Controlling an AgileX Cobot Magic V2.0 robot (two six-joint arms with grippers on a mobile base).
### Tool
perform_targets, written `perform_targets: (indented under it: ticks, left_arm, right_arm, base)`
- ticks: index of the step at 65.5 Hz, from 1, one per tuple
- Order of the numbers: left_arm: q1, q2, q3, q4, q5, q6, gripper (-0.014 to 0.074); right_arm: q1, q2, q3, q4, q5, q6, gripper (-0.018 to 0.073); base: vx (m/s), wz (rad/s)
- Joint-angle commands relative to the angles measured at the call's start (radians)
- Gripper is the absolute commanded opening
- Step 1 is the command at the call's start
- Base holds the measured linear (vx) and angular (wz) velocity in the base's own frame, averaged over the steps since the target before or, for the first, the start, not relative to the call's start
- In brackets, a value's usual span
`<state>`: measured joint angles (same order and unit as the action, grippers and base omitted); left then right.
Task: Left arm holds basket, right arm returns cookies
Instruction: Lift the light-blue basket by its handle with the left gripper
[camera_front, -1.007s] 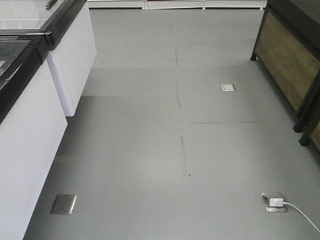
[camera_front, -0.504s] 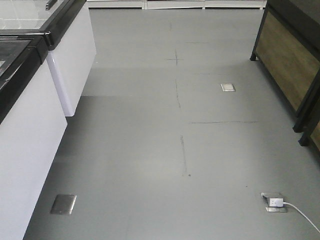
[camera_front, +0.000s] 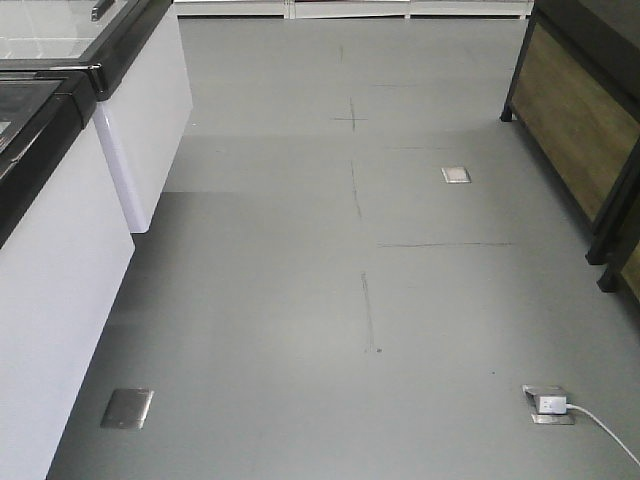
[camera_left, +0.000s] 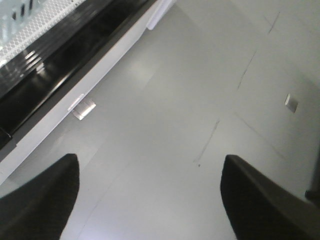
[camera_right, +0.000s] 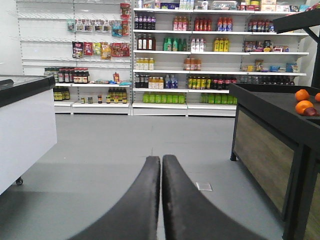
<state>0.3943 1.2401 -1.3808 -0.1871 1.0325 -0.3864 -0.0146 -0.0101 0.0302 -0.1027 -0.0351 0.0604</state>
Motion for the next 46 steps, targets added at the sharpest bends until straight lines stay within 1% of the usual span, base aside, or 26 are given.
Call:
perform_targets:
  ticks: [1, 6, 9, 11, 18, 24, 26, 31, 34, 35, 38, 44, 46]
  left_arm:
    - [0.106, -0.006, -0.085, -0.083, -0.019, 0.037, 0.0552]
    - [0.190, -0.006, -0.111, -0.119, -0.028, 0.042, 0.0552]
    - [0.250, -0.006, -0.120, -0.146, -0.038, 0.051, 0.0552]
    - [0.293, -0.005, -0.125, -0.171, -0.047, 0.067, 0.0548]
    - [0.411, -0.002, -0.126, -0.250, -0.081, 0.132, 0.0535]
    - [0.504, 0.016, -0.126, -0.339, -0.099, 0.173, 0.0525]
    - [0.528, 0.027, -0.126, -0.387, -0.105, 0.190, 0.0521]
    - [0.584, 0.060, -0.126, -0.511, -0.116, 0.246, 0.0519]
    - [0.603, 0.083, -0.126, -0.585, -0.123, 0.286, 0.0519]
    - [0.609, 0.089, -0.126, -0.622, -0.127, 0.298, 0.0519]
    - [0.622, 0.112, -0.126, -0.701, -0.138, 0.343, 0.0519]
    - [0.630, 0.152, -0.126, -0.815, -0.170, 0.444, 0.0519]
    - [0.630, 0.166, -0.126, -0.849, -0.180, 0.466, 0.0519]
  right_arm:
    - [-0.005, -0.012, -0.001, -0.005, -0.074, -0.004, -0.0003]
    - [-0.005, -0.012, -0.001, -0.005, -0.074, -0.004, -0.0003]
    - [-0.005, -0.012, -0.001, -0.005, -0.074, -0.004, -0.0003]
    - [-0.005, -0.012, -0.001, -0.005, -0.074, -0.004, -0.0003]
    - [-0.005, -0.012, -0.001, -0.005, -0.074, -0.004, -0.0003]
    - [-0.005, -0.012, -0.001, -0.005, -0.074, -0.004, -0.0003]
    - [-0.005, -0.012, -0.001, -0.005, -0.074, -0.004, -0.0003]
    - [-0.005, -0.012, -0.001, -0.005, -0.074, -0.004, -0.0003]
    - [-0.005, -0.012, -0.001, -0.005, -0.074, -0.004, -0.0003]
    - [-0.005, -0.012, -0.001, -0.005, -0.074, -0.004, -0.0003]
    - [-0.005, -0.012, -0.001, -0.005, -0.074, -0.004, -0.0003]
    - [-0.005, -0.012, -0.001, -0.005, -0.074, -0.004, -0.0003]
    - [-0.005, -0.012, -0.001, -0.005, -0.074, -0.004, -0.0003]
  base:
    - [0.00, 0.00]
    - [0.00, 0.00]
    - [0.00, 0.00]
    - [0.00, 0.00]
    - [0.00, 0.00]
    - [0.00, 0.00]
    - [0.00, 0.00]
    - [0.00, 0.00]
    - [0.00, 0.00]
    - [0.00, 0.00]
    - [0.00, 0.00]
    - [0.00, 0.00]
    - [0.00, 0.00]
